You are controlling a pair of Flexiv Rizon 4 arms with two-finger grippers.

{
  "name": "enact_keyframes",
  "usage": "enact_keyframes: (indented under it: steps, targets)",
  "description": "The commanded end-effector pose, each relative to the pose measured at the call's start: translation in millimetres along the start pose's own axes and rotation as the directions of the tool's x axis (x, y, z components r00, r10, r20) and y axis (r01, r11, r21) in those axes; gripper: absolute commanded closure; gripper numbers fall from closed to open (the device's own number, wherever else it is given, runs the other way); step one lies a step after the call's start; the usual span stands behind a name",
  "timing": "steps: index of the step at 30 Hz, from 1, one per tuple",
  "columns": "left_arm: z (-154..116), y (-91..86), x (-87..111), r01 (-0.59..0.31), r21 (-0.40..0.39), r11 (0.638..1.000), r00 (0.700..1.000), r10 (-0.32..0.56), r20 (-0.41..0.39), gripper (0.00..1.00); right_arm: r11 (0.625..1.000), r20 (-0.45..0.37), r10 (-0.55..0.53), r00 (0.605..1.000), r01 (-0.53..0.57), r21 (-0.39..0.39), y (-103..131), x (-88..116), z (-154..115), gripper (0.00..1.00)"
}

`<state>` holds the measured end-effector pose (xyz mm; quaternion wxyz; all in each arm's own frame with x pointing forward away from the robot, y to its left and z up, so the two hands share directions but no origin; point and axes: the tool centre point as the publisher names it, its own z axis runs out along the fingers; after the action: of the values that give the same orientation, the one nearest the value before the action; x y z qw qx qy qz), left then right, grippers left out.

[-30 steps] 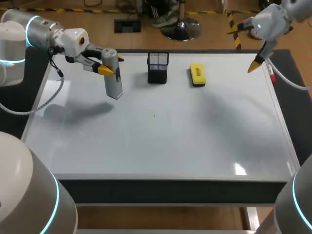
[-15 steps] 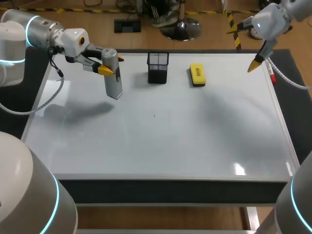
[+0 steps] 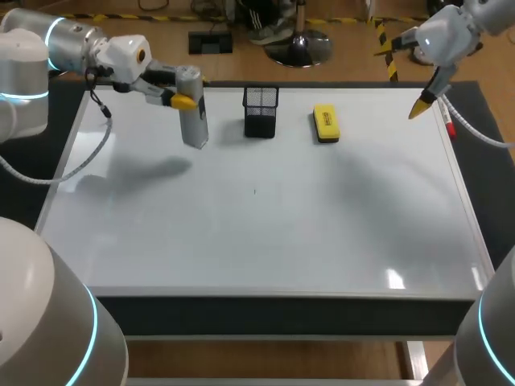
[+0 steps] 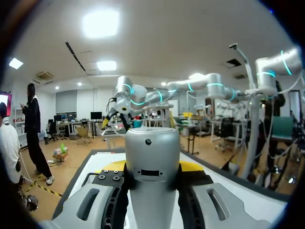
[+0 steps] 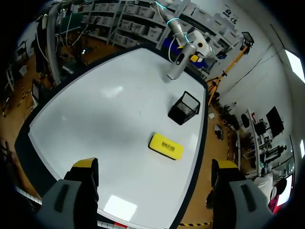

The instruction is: Pick up the inspection probe, press it on each red-marked spot on the whiteboard one by one, put down the probe, pick up the eraser, and wipe off all the red marks.

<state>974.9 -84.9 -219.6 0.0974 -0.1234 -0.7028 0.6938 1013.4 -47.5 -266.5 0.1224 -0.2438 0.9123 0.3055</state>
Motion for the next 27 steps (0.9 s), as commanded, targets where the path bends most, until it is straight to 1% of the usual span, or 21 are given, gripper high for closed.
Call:
enact_keyframes:
  steps: [1,5,8,13,16,20,23,27]
  targets:
    - [5,-23.6,6.9,-0.017,-0.012,1.000,0.981,0.019,0.194,1.00,1.000,-0.005,-0.001,1.000,0.001,0.003,-1,-1,0,0.00]
    - [5,-39.7,-5.9,-0.027,-0.006,1.000,0.958,0.027,0.284,1.00,1.000,-0.005,-0.001,1.000,0.001,0.003,-1,-1,0,0.00]
    - [8,-50.4,-15.7,-0.014,0.004,1.000,0.941,0.012,0.338,1.00,1.000,-0.005,-0.001,1.000,0.001,0.003,-1,-1,0,0.00]
    - [17,-66.6,-31.1,-0.020,0.010,1.000,0.922,0.014,0.388,1.00,1.000,-0.005,-0.001,1.000,0.001,0.003,-1,-1,0,0.00]
    - [25,-75.2,-40.8,-0.024,0.009,1.000,0.916,0.018,0.400,1.00,1.000,-0.005,-0.001,1.000,0.001,0.003,-1,-1,0,0.00]
    - [38,-85.2,-51.4,-0.063,0.017,0.998,0.930,0.053,0.363,1.00,1.000,-0.005,-0.001,1.000,0.001,0.003,-1,-1,0,0.00]
    - [46,-87.1,-60.4,-0.068,0.013,0.998,0.935,0.060,0.350,1.00,1.000,-0.005,-0.001,1.000,0.001,0.003,-1,-1,0,0.00]
    - [54,-87.6,-66.6,-0.077,0.008,0.997,0.938,0.069,0.341,1.00,1.000,-0.005,-0.001,1.000,0.001,0.003,-1,-1,0,0.00]
